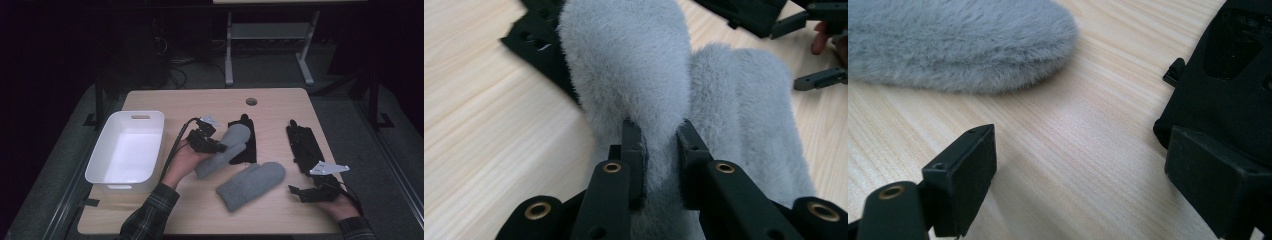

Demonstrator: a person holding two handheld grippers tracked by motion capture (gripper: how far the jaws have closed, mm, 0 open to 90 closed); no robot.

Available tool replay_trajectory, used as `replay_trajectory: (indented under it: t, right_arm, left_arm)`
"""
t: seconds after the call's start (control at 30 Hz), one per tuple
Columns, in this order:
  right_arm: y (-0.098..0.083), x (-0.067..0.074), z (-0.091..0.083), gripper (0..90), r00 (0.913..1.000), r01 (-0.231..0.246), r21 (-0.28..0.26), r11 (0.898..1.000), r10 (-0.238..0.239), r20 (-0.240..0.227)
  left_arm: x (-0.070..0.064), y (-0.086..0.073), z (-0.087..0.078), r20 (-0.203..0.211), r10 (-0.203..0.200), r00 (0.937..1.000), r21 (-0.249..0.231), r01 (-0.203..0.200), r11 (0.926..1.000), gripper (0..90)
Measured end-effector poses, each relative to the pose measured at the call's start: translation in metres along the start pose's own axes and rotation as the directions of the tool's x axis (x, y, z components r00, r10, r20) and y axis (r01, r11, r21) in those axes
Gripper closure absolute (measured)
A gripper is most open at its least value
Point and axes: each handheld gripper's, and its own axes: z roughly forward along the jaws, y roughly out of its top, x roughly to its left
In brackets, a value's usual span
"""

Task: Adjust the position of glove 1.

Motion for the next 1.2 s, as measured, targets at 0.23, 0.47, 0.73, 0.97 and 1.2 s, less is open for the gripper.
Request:
replay_trajectory:
  t: [0.23, 0.47, 0.73, 0.97, 1.2]
  right_arm:
    - [0.0, 0.0, 0.0, 13.1, 1.0, 0.0, 0.002, 1.0, 0.0, 0.0]
    - [0.0, 0.0, 0.0, 13.1, 1.0, -0.003, -0.001, 1.0, 0.003, -0.002]
    - [0.0, 0.0, 0.0, 13.1, 1.0, -0.004, -0.001, 1.0, 0.004, -0.002]
    - [0.0, 0.0, 0.0, 13.1, 1.0, 0.001, 0.002, 1.0, -0.001, -0.001]
    - [0.0, 0.0, 0.0, 13.1, 1.0, 0.0, 0.002, 1.0, 0.0, -0.001]
  left_arm:
    - [-0.01, 0.0, 0.019, 0.01, 0.016, 0.9998, 0.01, -0.016, 0.9998, 77.9]
    - [-0.012, -0.003, 0.044, 0.013, 0.043, 0.999, 0.046, -0.044, 0.998, 77.2]
    - [-0.009, -0.01, 0.054, 0.04, 0.086, 0.9955, 0.064, -0.089, 0.994, 65.0]
    - [0.006, -0.009, 0.036, 0.019, 0.092, 0.9956, -0.025, -0.091, 0.9955, 50.1]
    - [0.032, -0.013, 0.038, 0.046, 0.019, 0.9988, -0.038, -0.017, 0.9991, 47.0]
